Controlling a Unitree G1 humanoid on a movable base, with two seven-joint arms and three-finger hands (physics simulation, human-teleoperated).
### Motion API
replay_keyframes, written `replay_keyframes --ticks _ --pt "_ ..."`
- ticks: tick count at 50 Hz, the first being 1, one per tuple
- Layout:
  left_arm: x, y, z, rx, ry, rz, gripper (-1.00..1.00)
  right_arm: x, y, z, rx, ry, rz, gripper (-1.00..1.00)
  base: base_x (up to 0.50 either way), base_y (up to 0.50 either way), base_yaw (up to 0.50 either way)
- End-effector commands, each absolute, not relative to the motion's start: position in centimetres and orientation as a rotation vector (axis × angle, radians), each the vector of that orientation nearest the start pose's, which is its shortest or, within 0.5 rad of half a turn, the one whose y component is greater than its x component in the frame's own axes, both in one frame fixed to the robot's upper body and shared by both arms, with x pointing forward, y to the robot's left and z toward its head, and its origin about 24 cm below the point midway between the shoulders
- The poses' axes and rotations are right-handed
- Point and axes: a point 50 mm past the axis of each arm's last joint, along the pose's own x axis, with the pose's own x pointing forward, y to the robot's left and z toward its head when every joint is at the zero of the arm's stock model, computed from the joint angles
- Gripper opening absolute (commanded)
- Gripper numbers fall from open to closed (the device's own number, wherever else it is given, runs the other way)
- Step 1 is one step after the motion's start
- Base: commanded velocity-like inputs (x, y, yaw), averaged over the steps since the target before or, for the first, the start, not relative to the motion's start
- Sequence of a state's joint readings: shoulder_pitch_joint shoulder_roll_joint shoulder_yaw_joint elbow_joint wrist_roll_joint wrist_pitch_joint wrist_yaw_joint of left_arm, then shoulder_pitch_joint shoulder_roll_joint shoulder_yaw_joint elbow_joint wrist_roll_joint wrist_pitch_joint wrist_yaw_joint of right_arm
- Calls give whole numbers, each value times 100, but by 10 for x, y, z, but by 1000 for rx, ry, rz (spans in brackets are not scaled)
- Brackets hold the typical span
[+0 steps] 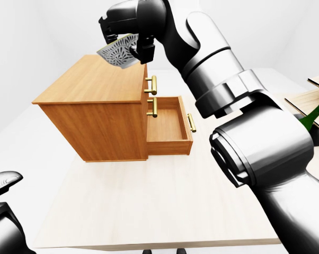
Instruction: Put the bowl on top of the cabinet.
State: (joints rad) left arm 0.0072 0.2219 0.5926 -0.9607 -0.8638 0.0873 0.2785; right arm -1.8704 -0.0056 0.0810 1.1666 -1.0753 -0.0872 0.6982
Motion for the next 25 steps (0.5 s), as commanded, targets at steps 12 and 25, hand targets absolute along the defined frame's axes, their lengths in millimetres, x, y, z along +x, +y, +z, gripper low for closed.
replay_keyframes --ticks 12,25 --pt "143 244 247 -416 -934 229 100 362 32 388 -1447 -437 647 -100 0 0 0" --pt "142 244 248 -422 -937 229 100 363 31 387 -1411 -435 669 -100 0 0 0"
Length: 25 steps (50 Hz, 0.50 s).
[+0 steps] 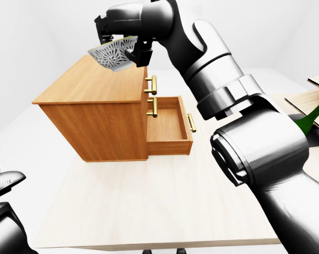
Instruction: Put the bowl on top of the cabinet.
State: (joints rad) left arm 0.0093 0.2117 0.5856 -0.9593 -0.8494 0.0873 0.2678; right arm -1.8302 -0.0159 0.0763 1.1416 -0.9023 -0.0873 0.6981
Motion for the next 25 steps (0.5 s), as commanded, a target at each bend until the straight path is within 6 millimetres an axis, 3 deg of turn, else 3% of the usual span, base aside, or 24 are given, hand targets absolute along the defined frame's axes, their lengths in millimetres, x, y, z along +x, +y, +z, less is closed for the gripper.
replay_keyframes --ticks 1,25 --pt "143 244 247 -422 -936 229 100 363 31 387 -1410 -435 669 -100 0 0 0" --pt "141 242 247 -416 -938 224 100 363 33 379 -1407 -437 684 -100 0 0 0"
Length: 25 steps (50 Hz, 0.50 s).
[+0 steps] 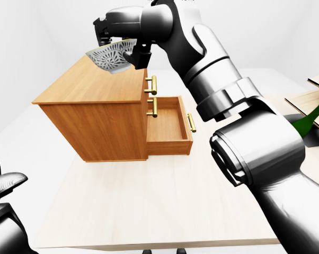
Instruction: Put the bowl on top of the cabinet.
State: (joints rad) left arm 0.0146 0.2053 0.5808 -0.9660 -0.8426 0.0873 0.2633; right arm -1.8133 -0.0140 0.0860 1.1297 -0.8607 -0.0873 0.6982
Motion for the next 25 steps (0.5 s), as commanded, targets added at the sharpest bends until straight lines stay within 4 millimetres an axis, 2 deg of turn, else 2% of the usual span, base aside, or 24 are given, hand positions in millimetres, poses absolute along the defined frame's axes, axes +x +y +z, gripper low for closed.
replay_keyframes --ticks 1,25 --pt "141 242 247 -417 -938 224 100 364 33 379 -1406 -436 684 -100 0 0 0" --pt "140 242 247 -417 -939 225 100 366 32 372 -1416 -422 686 -100 0 0 0"
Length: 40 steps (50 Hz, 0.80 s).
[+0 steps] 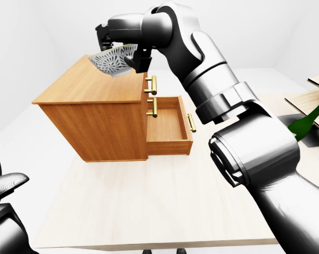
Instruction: Put the bowl on top of the cabinet.
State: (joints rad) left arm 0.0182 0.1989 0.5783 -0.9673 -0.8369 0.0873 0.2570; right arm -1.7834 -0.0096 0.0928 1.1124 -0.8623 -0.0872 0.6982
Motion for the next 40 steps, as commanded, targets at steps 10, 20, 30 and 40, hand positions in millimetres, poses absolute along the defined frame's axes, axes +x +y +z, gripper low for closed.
replay_keyframes --ticks 10,20,30,40 --pt "142 243 247 -418 -936 227 100 367 32 370 -1417 -416 688 -100 0 0 0" --pt "141 243 247 -421 -938 228 100 367 33 368 -1408 -421 696 -100 0 0 0" --pt "140 243 249 -428 -944 226 100 367 34 367 -1406 -419 700 -100 0 0 0" --pt "139 244 248 -428 -943 228 100 365 36 369 -1394 -433 706 -100 0 0 0"
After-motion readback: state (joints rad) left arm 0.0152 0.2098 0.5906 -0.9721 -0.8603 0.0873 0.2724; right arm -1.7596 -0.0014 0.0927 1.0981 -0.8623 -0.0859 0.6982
